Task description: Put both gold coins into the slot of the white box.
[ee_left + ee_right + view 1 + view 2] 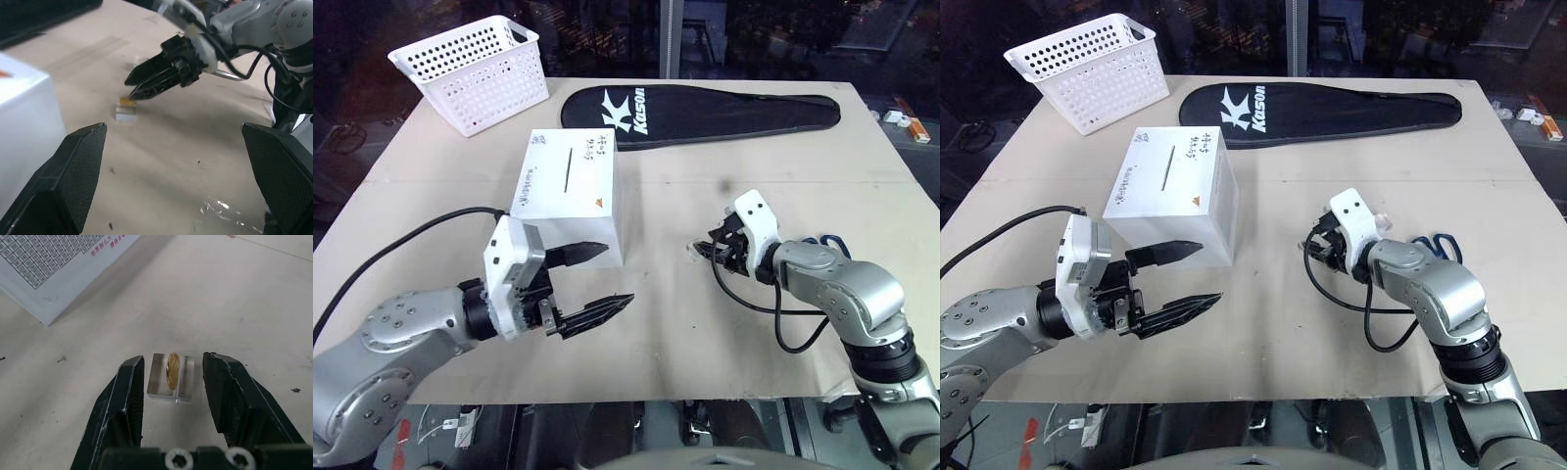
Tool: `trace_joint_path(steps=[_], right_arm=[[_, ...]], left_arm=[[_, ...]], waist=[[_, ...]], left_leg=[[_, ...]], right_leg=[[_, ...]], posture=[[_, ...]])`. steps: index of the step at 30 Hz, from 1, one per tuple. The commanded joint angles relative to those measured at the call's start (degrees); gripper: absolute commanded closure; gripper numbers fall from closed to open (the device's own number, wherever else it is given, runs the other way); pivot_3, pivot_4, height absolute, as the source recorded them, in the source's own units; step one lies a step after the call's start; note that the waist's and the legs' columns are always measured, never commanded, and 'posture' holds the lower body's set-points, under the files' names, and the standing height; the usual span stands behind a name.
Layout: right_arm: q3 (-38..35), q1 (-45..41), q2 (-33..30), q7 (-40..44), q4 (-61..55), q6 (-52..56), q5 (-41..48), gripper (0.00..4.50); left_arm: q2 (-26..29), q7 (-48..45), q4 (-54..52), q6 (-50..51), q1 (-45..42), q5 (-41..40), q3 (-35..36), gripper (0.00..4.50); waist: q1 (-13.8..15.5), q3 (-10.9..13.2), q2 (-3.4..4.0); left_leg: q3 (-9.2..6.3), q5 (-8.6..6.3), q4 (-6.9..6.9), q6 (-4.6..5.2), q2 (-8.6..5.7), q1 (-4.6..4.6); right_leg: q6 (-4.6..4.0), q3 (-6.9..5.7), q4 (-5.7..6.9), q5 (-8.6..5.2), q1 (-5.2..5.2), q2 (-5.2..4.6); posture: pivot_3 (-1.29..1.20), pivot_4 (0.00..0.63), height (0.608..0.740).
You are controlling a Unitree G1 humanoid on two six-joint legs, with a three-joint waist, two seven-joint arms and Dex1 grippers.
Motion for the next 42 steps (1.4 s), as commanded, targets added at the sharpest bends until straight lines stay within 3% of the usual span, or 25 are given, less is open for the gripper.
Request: trace_joint_path(steps=[1,10,13,38,39,41,42], right_arm=[[-0.15,-1.25,0.32,0.95,-0.57,0.12,-0.55,2.45],[0.77,-1.55,1.32,1.93,0.67,-0.3,-2.09,2.45],[0.9,-1.62,1.78,2.1,1.2,-0.5,-2.68,3.3],[0.37,-0.97,1.93,3.34,-0.13,1.16,-4.32,3.3],[0.32,-0.94,1.93,3.35,-0.17,1.21,-4.33,3.84],[0.2,-0.85,1.94,3.38,-0.27,1.38,-4.27,4.46],[0.11,-0.79,1.94,3.43,-0.34,1.48,-4.25,4.46]], left_arm=[[0.01,1.56,-1.83,0.54,-1.37,-1.5,0.38,0.0],[-0.01,3.39,-2.42,1.63,-2.09,-2.41,0.48,0.0],[0.1,2.94,-2.58,1.48,-1.37,-1.88,0.96,0.0],[-1.23,-1.2,-1.82,-0.88,2.45,1.11,2.09,0.0],[-1.24,-1.19,-1.81,-0.89,2.36,1.09,2.06,0.0],[-1.23,-1.23,-1.72,-0.91,2.23,1.05,2.01,0.0],[-1.23,-1.24,-1.71,-0.93,2.2,1.03,1.95,0.0]], waist=[[0.0,0.0,0.0],[-0.01,0.01,0.01],[-0.01,0.01,0.01],[-0.02,0.02,0.02],[-0.02,0.02,0.03],[-0.02,0.02,0.03],[-0.02,0.01,0.02]], left_leg=[[0.0,0.0,-0.01,0.0,0.0,0.0],[0.0,0.0,-0.08,0.0,0.0,0.0],[0.0,0.01,-0.13,-0.01,0.0,0.0],[0.0,0.08,-0.37,-0.14,0.0,-0.02],[0.0,0.08,-0.37,-0.14,0.0,-0.02],[0.0,0.07,-0.37,-0.12,0.0,-0.02],[0.0,0.07,-0.37,-0.12,0.0,-0.02]], right_leg=[[0.0,0.0,0.0,0.0,0.0,0.0],[0.0,-0.01,-0.06,0.0,0.0,0.01],[0.0,-0.01,-0.1,0.0,0.0,0.01],[0.01,-0.03,-0.41,0.0,0.0,0.02],[0.01,-0.03,-0.41,0.0,0.0,0.02],[0.01,-0.03,-0.41,0.0,0.0,0.02],[0.01,-0.03,-0.42,0.0,0.0,0.02]], posture=[[0.0,0.15,0.738],[0.0,0.15,0.738],[0.0,0.15,0.738],[0.0,0.15,0.738],[0.0,0.15,0.738],[0.0,0.15,0.738],[0.0,0.15,0.738]])
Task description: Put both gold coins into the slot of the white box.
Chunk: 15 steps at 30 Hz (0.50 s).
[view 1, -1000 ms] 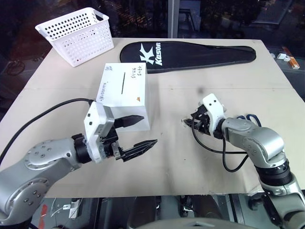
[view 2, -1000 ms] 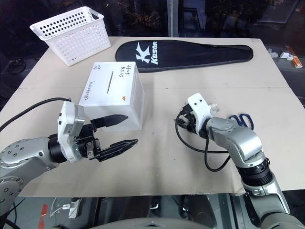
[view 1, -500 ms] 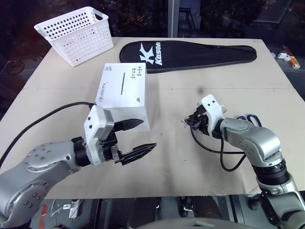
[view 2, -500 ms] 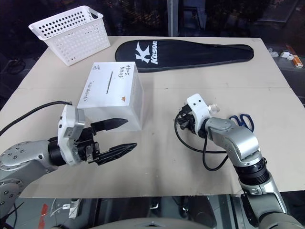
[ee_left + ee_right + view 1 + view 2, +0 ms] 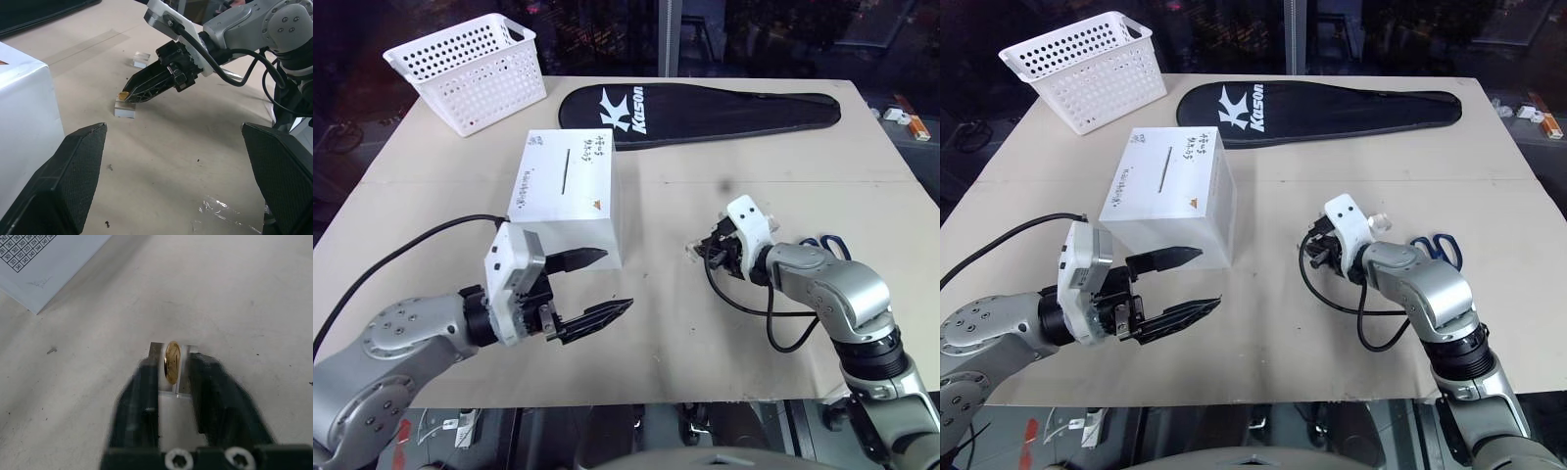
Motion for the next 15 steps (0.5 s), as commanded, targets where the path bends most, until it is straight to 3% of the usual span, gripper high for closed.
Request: trace_joint_path(steps=[1,6,10,12,14,15], right_arm=[[-0.92,-0.2,-0.15,0.44,-2.74,0.53,0.28,4.46],[-1.49,0.14,-0.44,0.65,-3.49,1.2,0.49,4.46],[-3.73,0.91,-2.62,3.3,-6.19,0.24,2.12,4.46],[-6.55,1.52,-3.86,7.57,-9.06,-1.68,5.93,4.46],[-12.73,1.04,-2.46,11.62,-12.32,-0.34,15.27,4.46],[-15.99,-0.18,-1.57,12.97,-13.5,1.2,21.49,4.49]], left_arm=[[-0.14,-0.54,-1.33,-1.02,-0.24,-0.28,1.48,0.0],[-0.3,-0.41,-0.98,-0.8,-0.56,-0.83,1.1,0.0],[-1.53,3.49,0.63,1.35,-2.92,-6.45,1.19,0.0],[-1.83,5.0,1.71,2.35,-4.81,-9.42,1.03,0.0],[-1.75,6.14,3.33,3.84,-7.14,-14.28,0.53,0.0],[-1.73,6.34,4.32,4.55,-8.94,-16.63,-0.24,0.26]], waist=[[-0.01,0.01,0.01],[-0.01,0.01,0.02],[0.09,0.02,0.04],[0.16,0.03,0.03],[-0.05,0.03,0.02],[-0.15,0.04,0.03]], left_leg=[[0.0,0.0,0.0,0.0,0.0,0.0],[-0.01,0.0,0.0,0.0,0.0,0.0],[-0.01,-0.01,-0.01,0.02,0.0,-0.01],[-0.04,-0.02,-0.01,0.04,0.0,-0.03],[-0.05,-0.03,-0.01,0.06,-0.01,-0.05],[-0.05,-0.07,-0.01,0.13,0.0,-0.02]], right_leg=[[0.0,0.0,0.0,0.0,0.0,0.0],[0.0,-0.01,0.0,0.0,0.0,0.0],[0.0,-0.01,-0.01,0.0,0.0,0.0],[0.01,-0.03,-0.02,0.0,0.0,-0.01],[0.02,-0.03,-0.03,0.01,0.0,0.0],[0.02,-0.03,-0.03,0.01,0.01,0.01]], posture=[[0.0,0.15,0.738],[0.0,0.15,0.738],[0.0,0.15,0.738],[0.0,0.15,0.738],[0.0,0.15,0.738],[0.0,0.15,0.738]])
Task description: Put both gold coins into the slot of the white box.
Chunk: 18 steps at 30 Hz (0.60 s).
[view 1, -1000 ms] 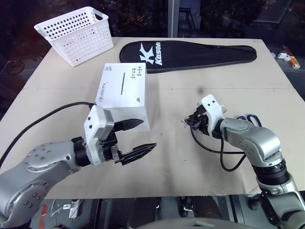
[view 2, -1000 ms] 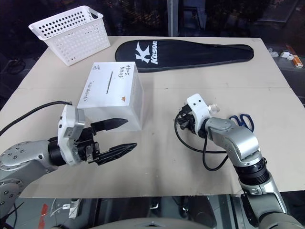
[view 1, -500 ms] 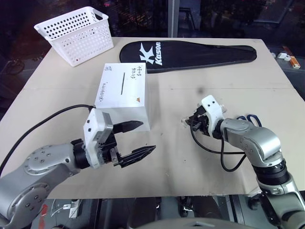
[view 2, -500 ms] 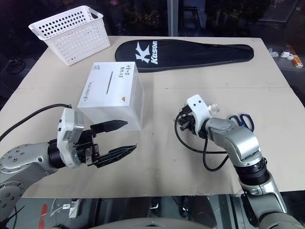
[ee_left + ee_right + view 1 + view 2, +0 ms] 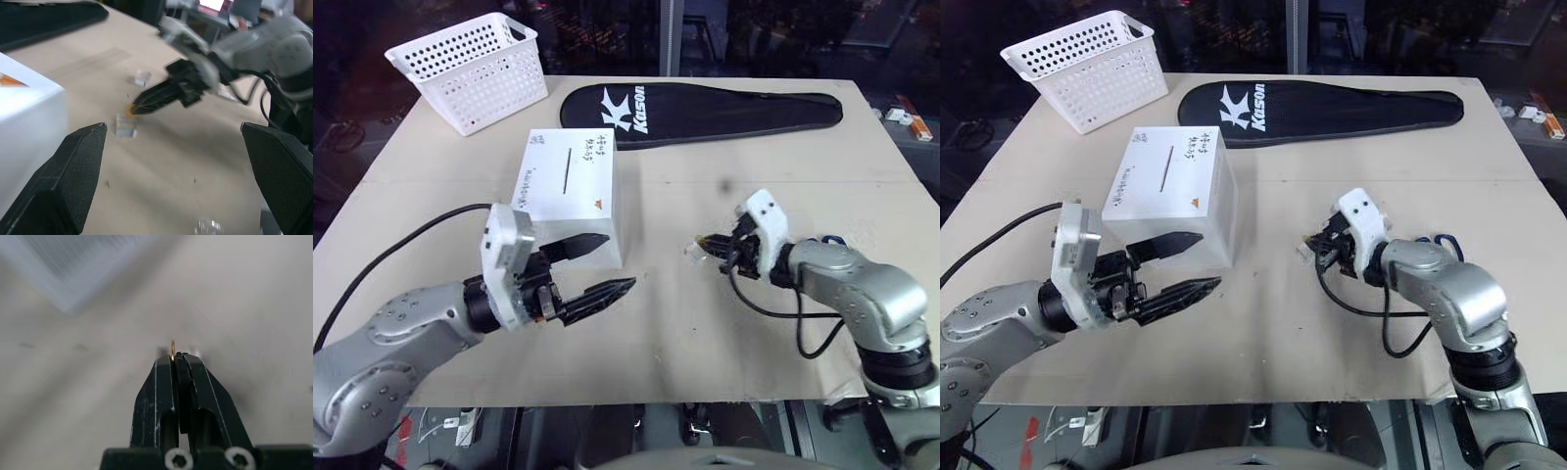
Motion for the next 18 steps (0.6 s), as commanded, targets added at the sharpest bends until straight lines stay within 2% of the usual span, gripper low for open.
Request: trace_joint_path(steps=[1,4,7,8,10,11,18], right_arm=[[-9.74,-2.97,2.23,4.95,-5.41,2.56,16.81,4.49],[-12.44,-5.69,2.3,4.39,-5.79,4.67,25.92,4.5],[-12.79,-7.74,2.21,2.02,-5.63,5.08,32.03,4.5],[-12.89,-8.15,2.1,1.03,-5.59,4.91,34.08,4.5],[-12.82,-8.65,1.72,-1.0,-5.39,4.48,37.09,4.5],[-12.66,-8.69,1.33,-1.82,-5.42,4.23,38.41,4.5],[-11.26,-8.07,-1.5,-5.23,-5.25,1.95,44.13,4.5]], left_arm=[[0.11,1.04,1.81,1.77,-4.36,-7.86,-0.69,0.26],[-0.16,2.08,3.06,3.22,-8.84,-10.38,-3.3,1.44],[-1.47,4.49,4.48,4.28,-14.02,-13.94,-6.24,1.44],[-1.67,4.96,4.63,4.67,-15.23,-14.82,-6.94,1.83],[-1.98,6.17,4.81,5.11,-17.03,-15.7,-8.09,1.92],[-2.22,6.75,4.98,5.21,-17.79,-15.81,-8.48,2.48],[-2.57,7.39,6.55,6.04,-20.01,-17.45,-9.04,2.48]], waist=[[0.0,0.03,0.01],[-0.06,0.03,0.02],[0.1,0.02,0.0],[0.08,0.02,0.0],[0.04,0.03,0.0],[0.04,0.02,0.0],[-0.03,0.02,0.0]], left_leg=[[0.0,0.0,0.0,0.0,0.0,0.01],[-0.04,0.0,0.0,0.01,0.01,0.03],[-0.03,0.0,0.0,0.01,0.0,0.04],[-0.03,0.0,0.01,0.01,-0.01,0.02],[0.0,0.06,0.01,-0.08,-0.03,0.01],[0.01,0.11,0.01,-0.16,-0.03,0.01],[0.0,0.12,0.01,-0.18,-0.02,0.02]], right_leg=[[0.0,0.01,0.01,0.0,0.0,0.01],[0.0,-0.01,0.03,0.0,0.01,0.03],[0.0,-0.01,0.02,0.0,0.05,0.02],[0.0,0.0,0.02,0.01,0.05,0.01],[0.0,0.01,0.01,0.01,0.05,-0.01],[0.0,0.03,0.01,0.01,0.04,-0.01],[-0.01,0.02,0.03,0.0,0.04,0.01]], posture=[[0.0,0.15,0.738],[0.0,0.15,0.738],[0.0,0.15,0.738],[0.0,0.15,0.738],[0.0,0.15,0.738],[0.0,0.15,0.738],[0.0,0.15,0.738]])
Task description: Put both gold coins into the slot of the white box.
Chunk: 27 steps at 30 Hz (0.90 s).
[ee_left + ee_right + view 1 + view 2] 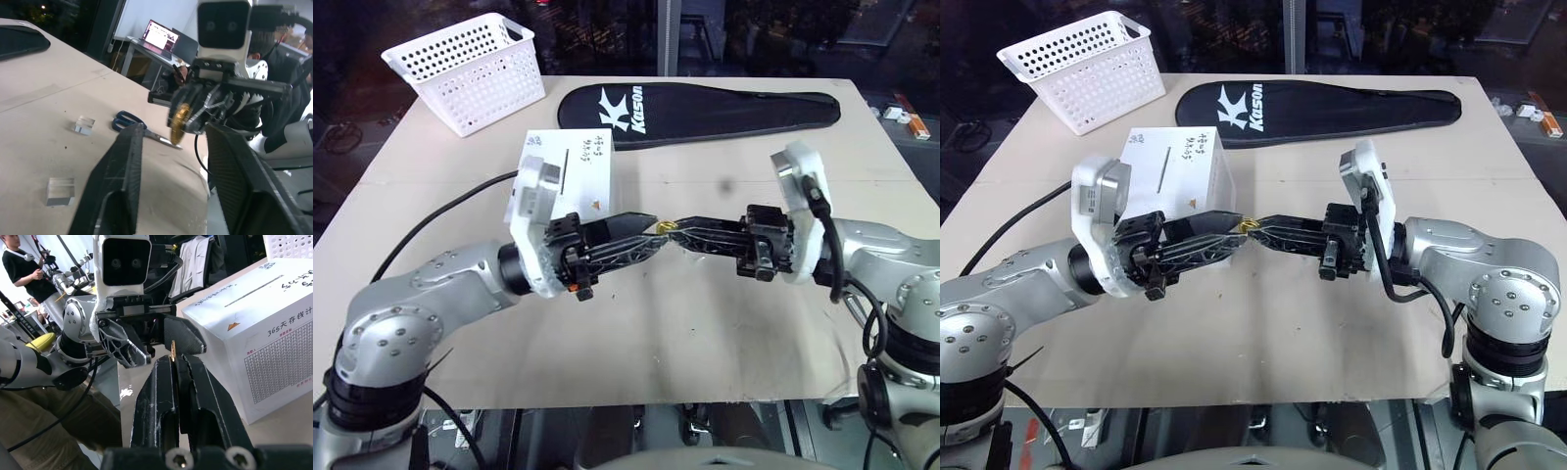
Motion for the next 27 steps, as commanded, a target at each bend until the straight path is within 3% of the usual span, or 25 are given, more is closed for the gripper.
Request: trace_joint_path(steps=[1,5,6,17,21,25,27], right_arm=[[0.35,0.0,-1.34,-1.05,-1.16,-2.39,3.41,4.5],[0.9,0.94,-3.25,-0.81,-1.16,-4.12,4.24,4.5],[1.04,1.06,-3.66,-0.76,-1.25,-4.58,4.23,4.5],[3.02,0.28,-6.77,-0.97,-0.8,-7.73,5.91,4.5],[3.71,0.01,-7.61,-1.14,-0.63,-8.42,6.58,4.5],[4.21,-0.2,-8.32,-1.3,-0.44,-9.07,7.44,4.5],[4.37,-0.26,-8.63,-1.33,-0.47,-9.4,8.02,4.5]], left_arm=[[0.05,-0.7,0.38,0.08,-0.62,-1.02,0.61,2.48],[0.1,-1.8,1.28,0.2,-0.07,-0.7,1.27,4.24],[0.11,-1.9,1.3,0.23,0.12,-0.76,1.39,4.47],[0.37,-3.42,1.53,0.78,1.71,-3.18,2.11,4.47],[0.37,-2.86,1.6,0.67,1.89,-3.79,2.27,2.75],[0.44,-3.55,1.12,0.58,2.38,-3.07,2.14,2.75],[0.35,-3.58,0.88,0.47,2.48,-3.06,2.12,3.38]], waist=[[-0.02,0.0,0.0],[0.06,0.0,0.0],[0.06,0.0,0.0],[0.05,0.0,0.0],[0.07,0.0,0.0],[0.06,0.0,0.0],[0.06,0.0,0.0]], left_leg=[[0.01,0.0,0.0,0.0,0.0,0.0],[0.02,0.0,0.0,0.0,0.0,0.0],[0.02,0.0,0.0,0.0,0.0,0.0],[0.02,0.0,0.0,0.0,0.0,0.0],[0.01,0.0,0.0,0.0,0.0,0.0],[0.02,0.0,0.0,0.0,0.0,0.0],[0.01,0.0,0.0,0.0,0.0,0.0]], right_leg=[[0.0,0.0,0.0,0.0,0.0,0.0],[0.0,0.01,-0.02,0.0,0.0,0.0],[0.0,0.01,-0.01,0.0,0.0,0.0],[0.0,0.02,-0.02,0.0,0.0,-0.01],[0.0,0.01,-0.02,0.0,0.0,-0.01],[0.0,0.01,-0.02,0.0,0.0,-0.01],[0.0,0.01,-0.02,0.0,0.0,-0.01]], posture=[[0.0,0.15,0.738],[0.0,0.15,0.738],[0.0,0.15,0.738],[0.0,0.15,0.738],[0.0,0.15,0.738],[0.0,0.15,0.738],[0.0,0.15,0.738]])
